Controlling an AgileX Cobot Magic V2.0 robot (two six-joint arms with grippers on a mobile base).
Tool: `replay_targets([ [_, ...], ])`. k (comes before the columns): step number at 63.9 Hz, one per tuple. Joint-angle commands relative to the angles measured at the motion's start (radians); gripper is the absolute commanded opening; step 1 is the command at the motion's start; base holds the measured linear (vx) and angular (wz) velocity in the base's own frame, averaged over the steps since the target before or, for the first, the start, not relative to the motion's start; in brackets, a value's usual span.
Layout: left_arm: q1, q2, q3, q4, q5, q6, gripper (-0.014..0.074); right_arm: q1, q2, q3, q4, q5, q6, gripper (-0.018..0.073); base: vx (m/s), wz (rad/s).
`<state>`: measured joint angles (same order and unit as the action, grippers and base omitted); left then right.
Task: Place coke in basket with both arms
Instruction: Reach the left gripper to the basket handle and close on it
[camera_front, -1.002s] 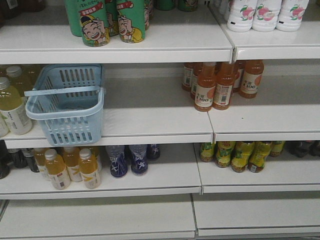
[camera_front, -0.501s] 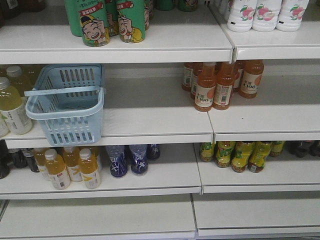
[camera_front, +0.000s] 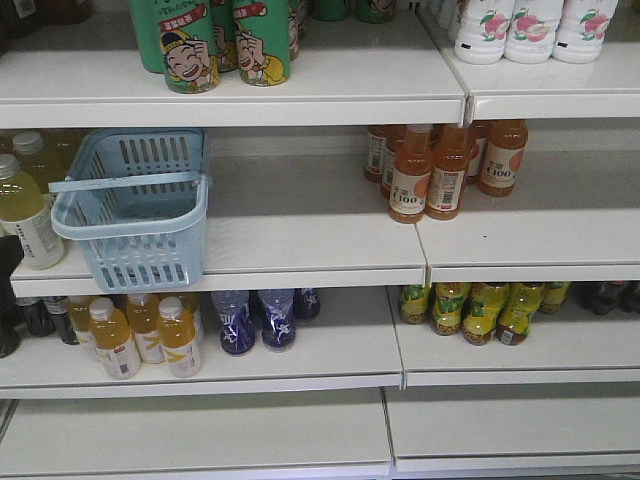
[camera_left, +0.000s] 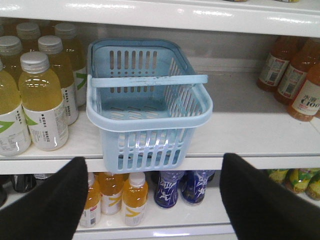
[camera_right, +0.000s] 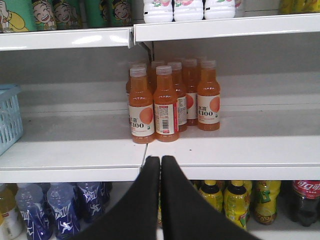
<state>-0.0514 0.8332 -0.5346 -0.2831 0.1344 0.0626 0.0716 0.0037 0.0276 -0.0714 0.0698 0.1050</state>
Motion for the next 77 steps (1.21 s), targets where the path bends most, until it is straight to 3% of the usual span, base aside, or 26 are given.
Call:
replay_targets([
  [1,-0.004,-0.002,-0.037,-0.095,-0.105,-0.033,0.0538,0.0,0.011,0.008,-0.004,-0.07,-0.01,-0.001,0.0,0.0],
  [9,-0.004,-0.001,-0.037,-0.315,-0.126,-0.129,0.0538,0.0,0.011,0.008,-0.004,-0.07,-0.01,-0.001,0.0,0.0],
  [21,-0.004,0.058,-0.037,-0.759,-0.134,-0.277,0.0538,0.0,0.011,0.008,-0.004,-0.07,-0.01,-0.001,0.0,0.0],
  [26,-0.004,0.092,-0.037,-0.939,-0.116,-0.293,0.0538,0.0,0.011,0.008,-0.004,-0.07,-0.01,-0.001,0.0,0.0],
  [30,-0.006,0.125,-0.043,-1.031,-0.109,-0.288,0.0538,0.0,0.011,0.008,-0.004,-0.07,-0.01,-0.001,0.0,0.0],
  [35,-0.006,0.182,-0.069,-1.066,-0.086,-0.284,0.0538,0.0,0.011,0.008,-0.004,-0.07,-0.01,-0.001,0.0,0.0],
  [50,-0.006,0.382,-0.25,-1.068,0.015,-0.236,0.0538,0.0,0.011,0.008,-0.004,-0.07,-0.01,-0.001,0.0,0.0],
  [64,-0.006,0.546,-0.359,-1.162,0.055,-0.229,0.053,0.0,0.011,0.008,-0.004,-0.07,-0.01,-0.001,0.0,0.0],
  [77,-0.006,0.67,-0.464,-1.163,0.096,-0.21,0.0479,0.0,0.011,0.008,-0.004,-0.07,-0.01,-0.001,0.0,0.0],
])
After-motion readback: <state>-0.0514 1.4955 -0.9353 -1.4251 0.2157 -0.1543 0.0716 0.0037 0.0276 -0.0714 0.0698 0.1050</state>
